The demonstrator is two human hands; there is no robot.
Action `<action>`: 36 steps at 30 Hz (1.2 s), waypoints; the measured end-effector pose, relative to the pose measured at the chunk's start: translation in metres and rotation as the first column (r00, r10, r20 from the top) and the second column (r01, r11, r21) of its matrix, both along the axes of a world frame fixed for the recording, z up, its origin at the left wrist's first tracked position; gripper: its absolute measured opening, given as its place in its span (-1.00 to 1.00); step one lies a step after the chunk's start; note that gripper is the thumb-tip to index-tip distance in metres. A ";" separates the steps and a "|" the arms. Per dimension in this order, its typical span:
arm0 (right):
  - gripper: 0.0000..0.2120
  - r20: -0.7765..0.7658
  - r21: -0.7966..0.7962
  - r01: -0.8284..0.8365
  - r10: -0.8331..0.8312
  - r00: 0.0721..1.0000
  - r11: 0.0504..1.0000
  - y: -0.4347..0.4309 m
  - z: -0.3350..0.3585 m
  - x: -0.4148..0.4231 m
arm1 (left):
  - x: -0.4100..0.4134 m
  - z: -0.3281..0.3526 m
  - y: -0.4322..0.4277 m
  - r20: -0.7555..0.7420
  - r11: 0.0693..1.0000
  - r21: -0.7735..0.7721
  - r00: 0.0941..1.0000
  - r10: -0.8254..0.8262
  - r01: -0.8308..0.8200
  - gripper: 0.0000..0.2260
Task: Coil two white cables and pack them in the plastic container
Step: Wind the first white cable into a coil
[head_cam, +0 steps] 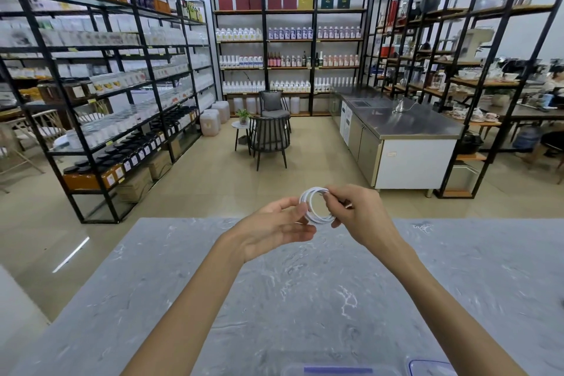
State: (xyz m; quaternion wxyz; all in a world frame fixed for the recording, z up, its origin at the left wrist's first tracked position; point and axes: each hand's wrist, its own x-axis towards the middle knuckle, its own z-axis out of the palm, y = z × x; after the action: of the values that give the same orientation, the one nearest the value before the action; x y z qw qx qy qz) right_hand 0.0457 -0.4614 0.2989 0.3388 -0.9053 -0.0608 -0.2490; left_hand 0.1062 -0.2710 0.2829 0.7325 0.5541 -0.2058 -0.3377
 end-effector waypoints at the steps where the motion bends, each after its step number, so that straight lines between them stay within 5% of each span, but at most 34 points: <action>1: -0.73 -0.008 0.038 -0.018 0.018 1.000 0.999 0.001 0.000 0.001 | 0.000 0.001 0.001 -0.006 1.000 -0.023 1.000 -0.013 0.013 -0.63; 7: -0.75 -0.070 0.224 -0.095 0.113 0.991 0.970 -0.007 0.001 0.008 | 0.005 -0.005 0.006 0.008 0.993 -0.089 0.997 0.077 -0.076 -0.88; 12: -0.76 -0.015 0.066 -0.003 0.004 1.000 0.998 -0.020 -0.001 0.007 | 0.012 -0.008 0.017 0.118 0.975 0.029 0.969 0.216 -0.221 -0.97; 21: -0.79 -0.001 -0.122 0.006 -0.006 1.000 0.992 -0.014 -0.003 0.003 | 0.000 0.004 0.010 0.260 0.937 0.112 0.919 0.295 -0.332 -0.81; 28: -0.81 0.100 -0.396 0.095 -0.060 0.993 0.913 -0.001 -0.001 -0.004 | -0.008 0.025 -0.001 0.424 0.898 0.076 0.829 0.365 -0.434 -0.86; 31: -0.83 0.118 -0.421 0.170 -0.132 0.984 0.891 0.004 -0.001 -0.004 | -0.018 0.031 -0.009 0.371 0.920 0.053 0.863 0.342 -0.387 -0.86; 36: -0.86 0.160 -0.324 0.216 -0.171 0.972 0.921 0.008 0.000 -0.007 | -0.027 0.029 -0.023 0.580 0.877 0.098 0.743 0.333 -0.470 -0.86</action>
State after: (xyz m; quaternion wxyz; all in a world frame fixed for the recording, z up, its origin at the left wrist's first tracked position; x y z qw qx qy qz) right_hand 0.0387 -0.4537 0.2993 0.1471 -0.9335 -0.0347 -0.3251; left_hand 0.0791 -0.2940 0.3116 0.6264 0.7416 -0.2392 -0.0203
